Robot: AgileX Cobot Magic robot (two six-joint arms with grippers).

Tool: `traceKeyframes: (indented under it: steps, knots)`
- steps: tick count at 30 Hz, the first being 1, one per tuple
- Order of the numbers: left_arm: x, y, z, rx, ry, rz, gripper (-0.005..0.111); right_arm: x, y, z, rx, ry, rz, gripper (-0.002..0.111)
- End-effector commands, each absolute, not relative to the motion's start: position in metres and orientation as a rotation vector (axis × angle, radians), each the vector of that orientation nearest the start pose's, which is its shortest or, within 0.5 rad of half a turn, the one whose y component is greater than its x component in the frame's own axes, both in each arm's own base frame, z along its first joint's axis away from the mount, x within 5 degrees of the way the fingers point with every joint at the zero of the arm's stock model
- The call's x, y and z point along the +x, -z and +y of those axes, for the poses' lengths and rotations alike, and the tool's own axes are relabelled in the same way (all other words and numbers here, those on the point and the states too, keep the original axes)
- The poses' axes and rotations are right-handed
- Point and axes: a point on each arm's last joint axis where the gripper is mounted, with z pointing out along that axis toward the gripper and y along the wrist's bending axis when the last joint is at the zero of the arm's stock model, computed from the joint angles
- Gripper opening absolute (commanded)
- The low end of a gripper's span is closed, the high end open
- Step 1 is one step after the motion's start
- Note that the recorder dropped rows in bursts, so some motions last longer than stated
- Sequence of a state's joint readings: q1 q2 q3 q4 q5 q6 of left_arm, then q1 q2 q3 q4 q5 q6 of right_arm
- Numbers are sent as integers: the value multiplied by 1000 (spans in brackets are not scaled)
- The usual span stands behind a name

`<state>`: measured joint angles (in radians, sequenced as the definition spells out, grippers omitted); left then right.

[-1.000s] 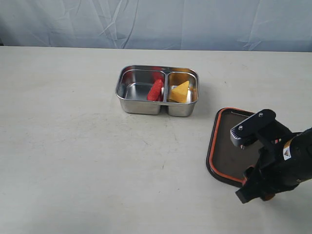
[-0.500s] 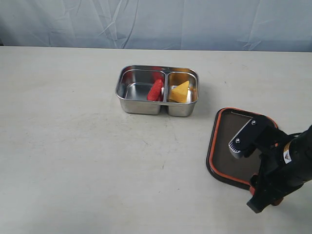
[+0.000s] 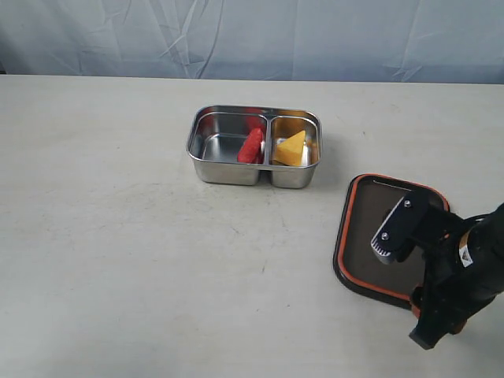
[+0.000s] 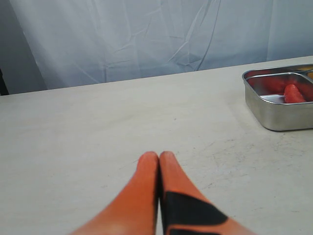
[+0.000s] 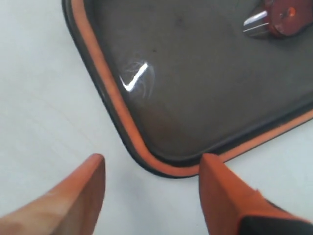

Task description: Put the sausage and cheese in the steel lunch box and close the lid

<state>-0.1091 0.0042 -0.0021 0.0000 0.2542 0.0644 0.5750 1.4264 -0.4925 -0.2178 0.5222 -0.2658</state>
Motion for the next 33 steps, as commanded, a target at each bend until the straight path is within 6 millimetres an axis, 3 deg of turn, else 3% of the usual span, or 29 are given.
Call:
traceKeyframes:
  steps: [1, 5, 7, 14, 24, 28, 30, 33]
  knots:
    - [55, -191, -6, 152, 37, 1716, 0, 174, -135, 99, -1486, 160, 2586, 55]
    - [55, -191, -6, 152, 37, 1716, 0, 175, -124, 101, -1517, 159, 2611, 55]
    - [55, -191, -6, 152, 37, 1716, 0, 176, -121, 101, -1522, 158, 2616, 50]
    - [55, -191, -6, 152, 37, 1716, 0, 176, -119, 102, -1511, 147, 2627, 0]
    - [55, -191, -6, 152, 37, 1716, 0, 176, -119, 104, -1452, 104, 2646, -1]
    - [55, -191, -6, 152, 37, 1716, 0, 176, -119, 109, -1348, 33, 2676, -1]
    - [55, -191, -6, 152, 37, 1716, 0, 176, -119, 111, -1279, -11, 2696, 4]
    - [55, -191, -6, 152, 37, 1716, 0, 176, -120, 113, -1248, -29, 2697, 21]
